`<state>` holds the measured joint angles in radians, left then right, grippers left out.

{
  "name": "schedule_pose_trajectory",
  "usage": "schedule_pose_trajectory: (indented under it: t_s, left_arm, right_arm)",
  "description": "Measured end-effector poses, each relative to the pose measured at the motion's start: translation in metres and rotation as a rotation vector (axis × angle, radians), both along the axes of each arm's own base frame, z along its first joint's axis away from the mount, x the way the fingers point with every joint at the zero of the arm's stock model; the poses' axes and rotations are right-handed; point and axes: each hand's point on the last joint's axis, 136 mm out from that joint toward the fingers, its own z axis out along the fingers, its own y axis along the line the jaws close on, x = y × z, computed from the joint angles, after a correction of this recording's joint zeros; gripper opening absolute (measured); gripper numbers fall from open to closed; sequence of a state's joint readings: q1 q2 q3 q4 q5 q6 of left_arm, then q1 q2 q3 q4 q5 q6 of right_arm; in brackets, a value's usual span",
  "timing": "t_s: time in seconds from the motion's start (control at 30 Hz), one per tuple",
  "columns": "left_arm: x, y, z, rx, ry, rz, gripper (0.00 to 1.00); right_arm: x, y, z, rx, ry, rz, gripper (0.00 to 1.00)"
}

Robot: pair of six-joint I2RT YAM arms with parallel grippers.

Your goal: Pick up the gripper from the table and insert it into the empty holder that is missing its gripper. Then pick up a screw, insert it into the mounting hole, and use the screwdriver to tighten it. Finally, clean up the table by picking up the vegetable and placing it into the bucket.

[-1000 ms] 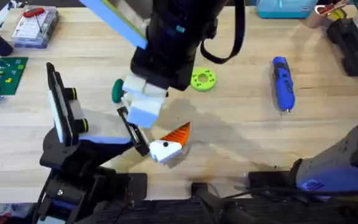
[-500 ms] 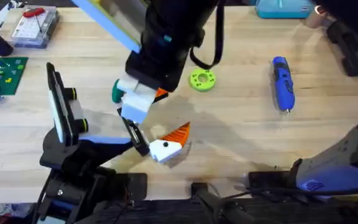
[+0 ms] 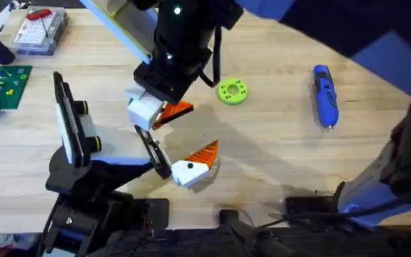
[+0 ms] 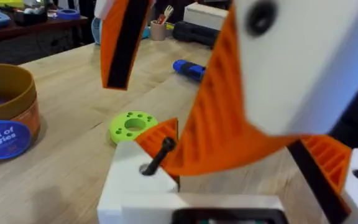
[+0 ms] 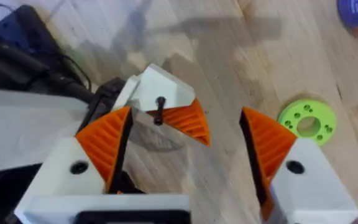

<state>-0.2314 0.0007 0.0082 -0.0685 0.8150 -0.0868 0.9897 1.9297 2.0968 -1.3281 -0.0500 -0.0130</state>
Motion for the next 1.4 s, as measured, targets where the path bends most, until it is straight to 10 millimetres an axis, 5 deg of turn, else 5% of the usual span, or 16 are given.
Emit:
schedule_pose_trajectory:
  t_s: [0.63,1.0,1.4]
  left_arm:
    - [0.0,0.0,0.0,0.0,0.0,0.0,0.988]
    - [0.0,0.0,0.0,0.0,0.0,0.0,0.988]
    - [0.0,0.0,0.0,0.0,0.0,0.0,0.988]
  right_arm:
    - [-0.005,0.0,-0.01,-0.026,0.027,-0.101,0.855]
    - [-0.009,0.003,-0.009,-0.009,0.05,-0.094,0.621]
    - [-0.018,0.008,-0.009,-0.009,0.053,-0.07,0.487]
